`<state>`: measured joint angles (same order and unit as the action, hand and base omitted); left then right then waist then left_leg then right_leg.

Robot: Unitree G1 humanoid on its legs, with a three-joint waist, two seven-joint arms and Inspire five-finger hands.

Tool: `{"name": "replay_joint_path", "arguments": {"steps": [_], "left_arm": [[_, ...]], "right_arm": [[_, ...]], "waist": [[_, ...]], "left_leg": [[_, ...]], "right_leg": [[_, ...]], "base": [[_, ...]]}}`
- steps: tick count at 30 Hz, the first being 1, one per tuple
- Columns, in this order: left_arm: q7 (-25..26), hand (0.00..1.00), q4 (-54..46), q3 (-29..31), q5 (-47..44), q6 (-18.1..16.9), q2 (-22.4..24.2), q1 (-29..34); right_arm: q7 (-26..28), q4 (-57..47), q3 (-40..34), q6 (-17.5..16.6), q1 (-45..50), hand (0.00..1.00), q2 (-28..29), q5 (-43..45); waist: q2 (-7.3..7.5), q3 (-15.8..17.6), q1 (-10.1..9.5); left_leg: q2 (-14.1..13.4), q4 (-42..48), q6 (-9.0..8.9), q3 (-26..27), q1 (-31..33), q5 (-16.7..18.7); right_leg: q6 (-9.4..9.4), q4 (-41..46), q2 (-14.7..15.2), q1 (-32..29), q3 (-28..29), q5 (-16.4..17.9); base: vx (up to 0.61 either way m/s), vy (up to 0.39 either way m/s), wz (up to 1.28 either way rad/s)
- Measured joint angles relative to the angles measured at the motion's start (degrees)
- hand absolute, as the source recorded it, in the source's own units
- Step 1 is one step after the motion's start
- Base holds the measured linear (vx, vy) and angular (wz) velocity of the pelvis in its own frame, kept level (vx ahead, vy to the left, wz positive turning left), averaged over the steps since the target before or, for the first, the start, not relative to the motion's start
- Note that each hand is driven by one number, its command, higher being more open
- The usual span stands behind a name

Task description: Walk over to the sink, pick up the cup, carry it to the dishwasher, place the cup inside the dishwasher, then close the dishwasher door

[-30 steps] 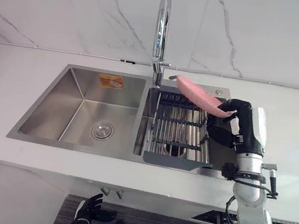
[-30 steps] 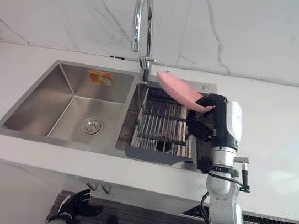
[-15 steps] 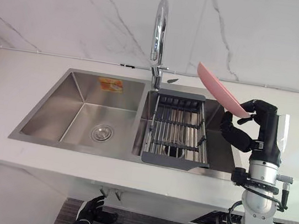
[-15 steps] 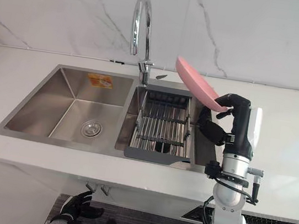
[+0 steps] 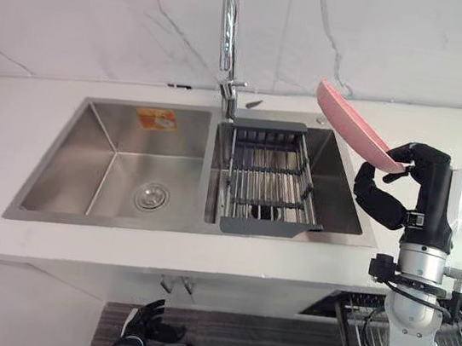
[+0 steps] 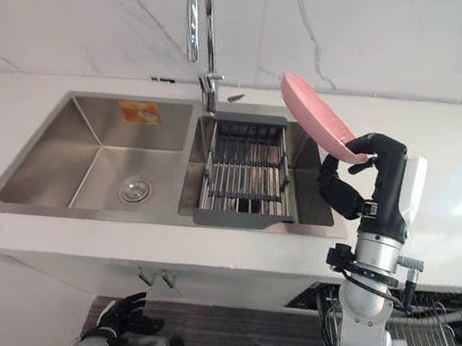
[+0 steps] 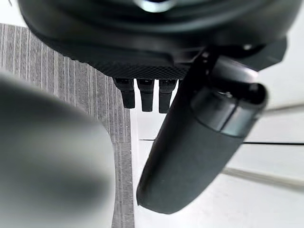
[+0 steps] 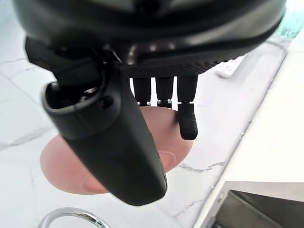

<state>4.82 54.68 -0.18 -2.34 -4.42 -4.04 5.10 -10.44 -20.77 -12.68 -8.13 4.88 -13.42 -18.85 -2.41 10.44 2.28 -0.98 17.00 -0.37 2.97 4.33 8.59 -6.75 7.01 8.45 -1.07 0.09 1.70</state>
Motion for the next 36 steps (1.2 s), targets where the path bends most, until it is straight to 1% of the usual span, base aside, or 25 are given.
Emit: {"name": "replay_joint_path", "arguments": {"steps": [1,2,3,4,5,6,7,8,9,10,11,12,13,16,18,22,24,28,32,34,36], "left_arm": [[0.1,0.9,0.1,0.2,0.0,-0.4,0.0,0.0],[0.1,0.9,0.2,0.5,0.0,-0.4,0.0,0.0],[0.1,0.9,0.2,1.0,0.0,-0.4,0.1,0.0],[0.2,0.9,0.7,1.3,0.2,-0.3,0.1,-0.4],[0.1,0.9,1.2,2.1,0.1,-0.4,0.3,-0.6],[0.1,0.9,1.3,2.6,0.1,-0.4,0.2,-0.6],[0.5,0.9,1.4,2.9,0.0,0.0,-0.4,-0.6],[0.9,0.9,1.5,3.1,0.0,0.2,-0.7,-0.7],[1.6,0.9,1.7,3.1,0.0,0.4,-1.3,-0.8],[2.0,0.9,1.8,3.3,-0.1,0.6,-1.9,-1.0],[2.3,0.9,2.1,3.4,0.1,0.7,-2.0,-1.3],[2.6,0.9,2.2,3.8,0.0,0.9,-2.0,-0.7],[2.6,0.9,2.2,4.2,0.0,1.0,-1.9,-0.3],[2.8,0.9,2.0,4.4,0.1,1.1,-2.9,1.2],[2.9,0.9,1.9,4.3,0.1,1.0,-3.0,2.8],[2.7,0.9,2.0,3.6,0.4,1.0,-3.2,4.0],[2.7,0.9,2.0,3.1,1.4,1.0,-3.3,4.3],[2.5,0.9,2.0,2.2,2.4,0.9,-3.5,4.9],[2.4,0.9,2.5,1.8,2.5,0.7,-3.7,5.4],[2.4,0.9,2.6,1.2,2.5,0.7,-3.8,5.4],[2.4,0.9,2.6,0.2,2.5,0.5,-3.7,5.7]], "right_arm": [[0.0,0.1,0.9,0.0,-0.3,0.3,0.0,-1.3],[0.0,0.1,1.4,0.0,-0.4,0.3,0.0,-1.8],[0.0,0.2,1.8,0.1,-0.5,0.3,0.0,-2.5],[0.0,0.4,1.9,0.2,-0.6,0.3,-0.1,-3.3],[0.0,0.5,2.0,0.4,-1.1,0.3,0.0,-3.5],[0.0,0.5,2.0,0.4,-1.1,0.3,0.0,-3.7],[0.0,0.5,2.0,0.4,-1.0,0.3,0.0,-4.5],[-0.1,0.5,2.0,0.2,-1.0,0.3,-0.1,-5.2],[-0.2,0.3,2.1,-0.3,-1.1,0.3,-0.3,-6.3],[-0.2,0.3,2.3,-0.7,-1.1,0.3,-0.7,-7.3],[-0.2,0.4,2.5,-0.7,-1.2,0.3,-1.2,-7.7],[-0.1,0.8,3.1,-0.6,-0.7,0.3,-2.0,-8.3],[-0.1,0.9,3.0,-0.4,-0.2,0.3,-2.3,-8.4],[-0.2,1.1,2.9,0.2,0.1,0.3,-2.3,-8.4],[-0.2,1.1,2.7,0.3,1.0,0.3,-2.1,-8.3],[-0.7,1.1,-0.3,0.6,4.7,0.3,0.3,-8.3],[-0.9,1.1,-1.1,1.2,6.3,0.3,1.2,-8.4],[-1.1,1.2,-3.2,1.4,9.6,0.3,2.7,-8.6],[-2.2,1.9,-5.7,1.8,10.8,0.3,2.5,-10.1],[-3.6,2.9,-8.6,2.4,11.8,0.3,2.5,-10.3],[-5.4,5.6,-13.4,3.5,11.8,0.3,2.4,-10.7]], "waist": [[0.1,0.1,-0.04],[0.68,0.4,0.02],[0.68,0.5,0.02],[-0.26,0.2,0.03],[-0.18,1.2,0.18],[0.3,1.3,0.33],[1.09,0.9,0.33],[1.45,0.6,0.32],[2.8,-0.2,0.18],[3.42,-0.6,-0.07],[3.22,-0.6,-0.1],[2.21,-1.0,0.12],[1.94,-1.2,0.05],[1.83,-1.3,0.01],[1.81,-1.3,0.09],[1.83,-1.5,0.17],[1.87,-1.5,0.33],[1.89,-1.8,0.55],[1.71,-2.1,1.74],[1.42,-2.4,1.88],[0.76,-3.0,2.12]], "left_leg": [[-0.2,0.4,0.4,2.4,0.0,0.4],[-0.4,1.3,0.6,3.8,0.2,1.0],[-0.8,2.1,0.93,5.6,0.2,1.6],[-2.6,1.6,1.56,8.0,0.0,1.7],[-3.6,0.9,1.72,10.2,-1.1,1.6],[-3.8,0.7,1.75,10.8,-1.6,1.6],[-3.9,0.2,2.02,12.0,-2.3,2.1],[-3.9,0.1,1.86,12.4,-2.3,2.2],[-3.8,-0.1,1.38,13.0,-2.4,2.1],[-3.8,-0.2,0.68,14.1,-2.3,2.0],[-4.0,-0.2,0.01,14.2,-2.3,1.6],[-4.9,-0.9,-0.81,14.3,-2.5,1.1],[-5.3,-1.3,-1.13,14.4,-2.8,0.7],[-5.8,-3.1,-1.88,15.0,-4.8,0.1],[-5.7,-4.3,-1.96,15.0,-6.7,0.1],[-4.8,-6.2,-2.16,15.0,-8.6,-0.1],[-4.6,-6.8,-2.08,15.1,-9.2,-0.1],[-3.7,-8.0,-1.7,16.1,-10.3,-0.4],[-2.6,-9.0,-1.32,16.6,-10.7,-0.8],[-2.3,-9.6,-1.19,16.6,-10.6,-1.0],[-1.7,-10.6,-1.0,16.6,-10.3,-1.4]], "right_leg": [[0.07,0.0,0.0,-1.0,1.9,-0.7],[0.51,0.3,-0.1,-1.9,2.1,-1.1],[1.86,0.6,-0.1,-2.8,1.6,-1.7],[6.55,-0.2,-0.4,-2.5,0.4,-1.0],[7.35,7.0,0.8,-4.8,-4.3,1.7],[7.15,11.1,1.6,-5.4,-6.0,2.7],[7.09,16.0,2.7,-5.0,-8.7,4.7],[6.7,16.8,3.0,-4.3,-9.4,5.5],[5.24,14.5,3.0,-2.1,-10.9,7.2],[4.17,8.6,2.6,-0.2,-11.6,7.6],[1.76,6.0,2.3,0.8,-11.5,6.5],[1.01,1.8,0.6,2.3,-11.4,4.2],[1.18,-0.1,-0.1,3.1,-11.3,3.1],[1.58,-4.0,-1.6,5.4,-9.8,1.2],[1.68,-5.3,-1.9,7.0,-9.0,0.9],[1.49,-6.3,-1.8,8.0,-8.1,0.5],[1.36,-6.6,-1.5,8.3,-7.7,0.3],[1.16,-7.9,-0.9,8.4,-6.4,-0.7],[0.75,-8.5,-0.4,8.3,-6.2,-1.1],[0.42,-9.1,-0.2,8.2,-6.2,-1.4],[0.25,-9.5,0.1,7.7,-6.2,-1.6]], "base": [[-0.05,0.104,-0.92],[-0.04,0.118,-1.0],[-0.07,0.108,-1.01],[-0.11,0.113,-1.12],[-0.12,0.086,-0.92],[-0.1,0.067,-0.76],[-0.04,0.037,-0.45],[0.01,-0.031,-0.46],[0.04,-0.104,-0.42],[0.04,-0.101,-0.4],[0.03,-0.121,-0.34],[0.07,-0.107,-0.22],[0.09,-0.12,-0.21],[0.09,-0.062,-0.32],[0.08,-0.043,-0.31],[0.02,0.007,-0.11],[-0.02,0.027,-0.1],[-0.04,0.044,-0.16],[-0.02,0.026,-0.06],[0.0,0.0,0.0],[0.0,0.0,0.0]]}}
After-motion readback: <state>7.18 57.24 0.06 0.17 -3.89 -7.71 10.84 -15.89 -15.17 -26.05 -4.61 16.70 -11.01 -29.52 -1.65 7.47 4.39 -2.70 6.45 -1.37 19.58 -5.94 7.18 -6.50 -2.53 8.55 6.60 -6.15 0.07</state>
